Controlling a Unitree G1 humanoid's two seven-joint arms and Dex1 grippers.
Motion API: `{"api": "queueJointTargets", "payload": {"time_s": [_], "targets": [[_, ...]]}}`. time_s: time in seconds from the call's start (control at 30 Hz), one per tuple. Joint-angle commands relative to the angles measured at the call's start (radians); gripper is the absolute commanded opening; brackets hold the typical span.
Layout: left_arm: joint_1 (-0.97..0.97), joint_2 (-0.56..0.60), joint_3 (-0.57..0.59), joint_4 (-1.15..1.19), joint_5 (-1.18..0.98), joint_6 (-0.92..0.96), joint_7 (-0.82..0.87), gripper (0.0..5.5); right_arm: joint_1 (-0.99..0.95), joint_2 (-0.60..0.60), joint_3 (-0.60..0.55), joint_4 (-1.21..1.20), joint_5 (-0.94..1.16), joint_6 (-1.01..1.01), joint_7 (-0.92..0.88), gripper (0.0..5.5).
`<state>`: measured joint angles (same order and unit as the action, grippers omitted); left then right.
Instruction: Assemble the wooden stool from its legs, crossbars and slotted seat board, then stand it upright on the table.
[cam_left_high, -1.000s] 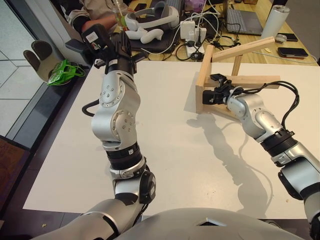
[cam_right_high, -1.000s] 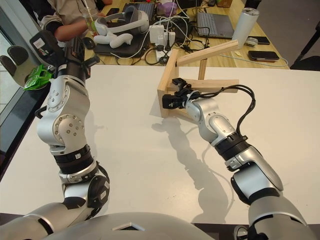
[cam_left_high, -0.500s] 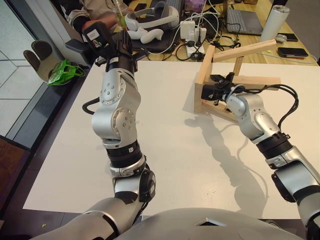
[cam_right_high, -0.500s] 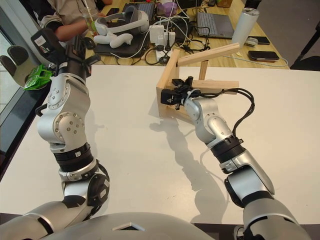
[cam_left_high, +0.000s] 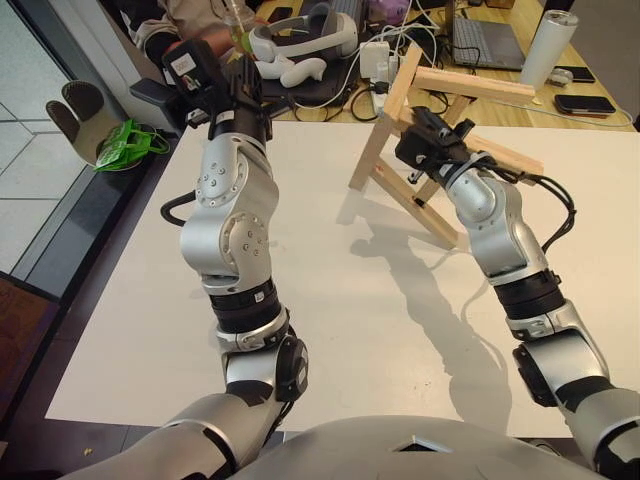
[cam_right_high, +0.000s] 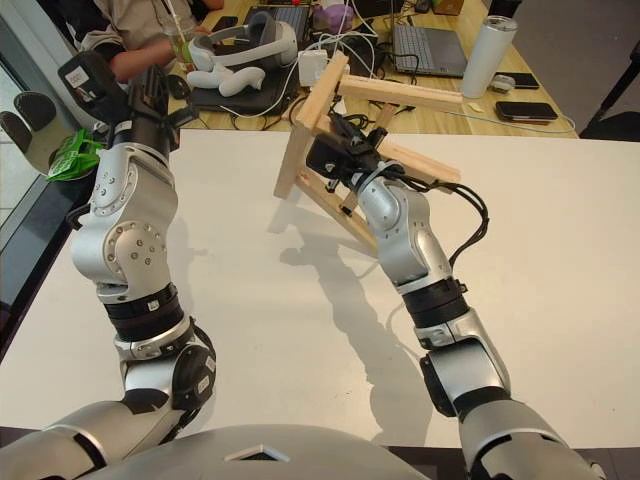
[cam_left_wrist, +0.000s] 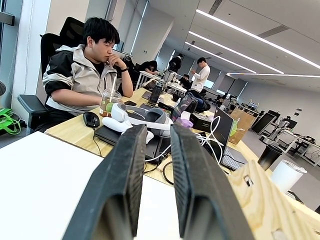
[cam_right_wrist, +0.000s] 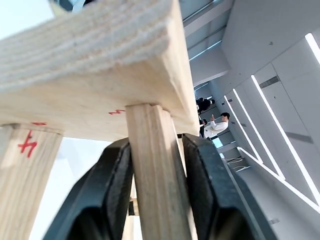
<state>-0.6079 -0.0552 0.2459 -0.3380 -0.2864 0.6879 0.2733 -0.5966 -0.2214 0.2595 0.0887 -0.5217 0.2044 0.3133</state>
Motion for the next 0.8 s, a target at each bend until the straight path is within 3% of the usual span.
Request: {"api": "queueJointTargets", "payload": {"time_s": [0.03, 0.27, 0.6, 0.8], "targets": [[-0.017, 0.012, -0.003, 0.009, 0.008, -0.004, 0.000, 0.85, 0.034, 0.078, -0.061, -0.014, 0.126, 0.077, 0.001, 1.42], [-0.019, 0.030, -0.013, 0.008, 0.022, -0.015, -0.006, 0.85, 0.076, 0.173, -0.161, -0.088, 0.251, 0.263, -0.011, 1.42], [0.056, 0.040, -0.046, -0.035, 0.048, -0.002, -0.022, 0.85, 0.168, 0.178, -0.177, -0.218, 0.324, 0.409, -0.021, 1.35], [0.190, 0.051, -0.106, -0.125, 0.064, 0.043, -0.050, 0.85, 0.204, 0.169, -0.174, -0.267, 0.360, 0.458, -0.041, 1.01]]}}
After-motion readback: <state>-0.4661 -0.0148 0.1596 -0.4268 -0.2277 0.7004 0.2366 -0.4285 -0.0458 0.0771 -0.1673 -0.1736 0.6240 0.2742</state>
